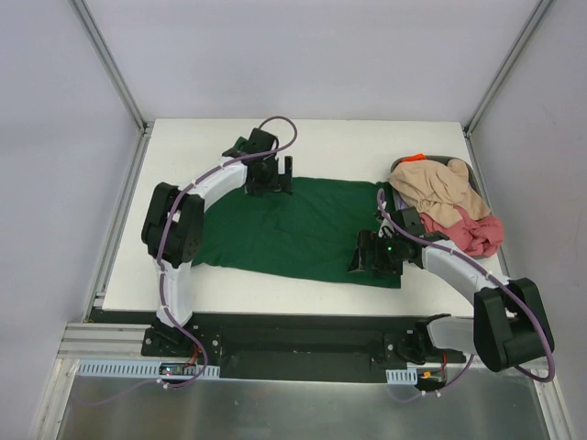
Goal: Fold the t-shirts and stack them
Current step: Fold the flattened tshirt in 1/3 of the way
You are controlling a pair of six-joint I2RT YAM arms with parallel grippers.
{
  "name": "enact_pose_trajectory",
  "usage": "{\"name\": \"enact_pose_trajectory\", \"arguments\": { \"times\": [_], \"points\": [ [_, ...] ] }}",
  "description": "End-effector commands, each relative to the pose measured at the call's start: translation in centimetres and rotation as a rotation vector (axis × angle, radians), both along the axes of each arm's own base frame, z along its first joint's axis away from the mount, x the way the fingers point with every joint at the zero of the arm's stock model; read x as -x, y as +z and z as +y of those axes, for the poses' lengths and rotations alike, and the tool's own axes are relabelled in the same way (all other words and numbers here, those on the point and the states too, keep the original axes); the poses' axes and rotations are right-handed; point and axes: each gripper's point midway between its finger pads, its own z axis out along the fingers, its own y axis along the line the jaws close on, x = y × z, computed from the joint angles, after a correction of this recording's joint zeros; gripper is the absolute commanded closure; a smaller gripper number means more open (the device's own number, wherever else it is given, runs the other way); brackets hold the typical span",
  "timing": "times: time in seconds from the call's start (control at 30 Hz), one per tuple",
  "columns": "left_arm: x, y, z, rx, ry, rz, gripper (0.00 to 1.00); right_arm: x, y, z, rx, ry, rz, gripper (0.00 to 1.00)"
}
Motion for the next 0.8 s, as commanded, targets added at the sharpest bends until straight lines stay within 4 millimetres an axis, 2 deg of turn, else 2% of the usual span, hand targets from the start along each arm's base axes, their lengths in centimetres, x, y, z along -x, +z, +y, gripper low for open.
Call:
{"name": "enact_pose_trajectory", "arguments": {
  "times": [0.0,0.03,0.1,0.27,0.33,0.47,0.57,0.67,0.77],
  "points": [
    [1.1,4.2,1.5,-0.013,0.039,-0.093,0.01,-0.2,0.2,-0.4,0.031,-0.002,-0.028,0.04],
    [1.8,4.5,2.3,-0.025,0.064,-0.101,0.01,-0.3,0.2,-0.4,0.028,0.0,-0.034,0.04],
    [3.2,3.4,4.0,-0.054,0.115,-0.08,0.01,-0.3,0.0,-0.4,0.027,-0.005,-0.032,0.04],
    [8.2,-1.3,8.2,-0.043,0.236,0.042,0.01,-0.2,-0.2,-0.6,0.05,-0.006,-0.014,0.04],
    [10.2,-2.3,8.9,0.008,0.261,0.084,0.01,0.0,-0.4,-1.1,0.075,-0.03,-0.008,0.04],
    [13.4,-3.6,10.1,0.024,0.317,0.097,0.01,1.6,-1.1,-1.3,0.09,-0.073,0.023,0.04],
    [15.4,-4.1,12.0,0.009,0.382,0.093,0.01,2.4,-1.0,-1.2,0.089,-0.083,0.015,0.04],
    [17.6,-4.8,14.7,-0.034,0.495,0.114,0.01,3.0,-1.0,-1.9,0.111,-0.104,0.008,0.04],
    [19.9,-5.8,16.1,-0.051,0.562,0.14,0.01,3.7,-0.8,-2.1,0.112,-0.112,0.012,0.04]
  ]
}}
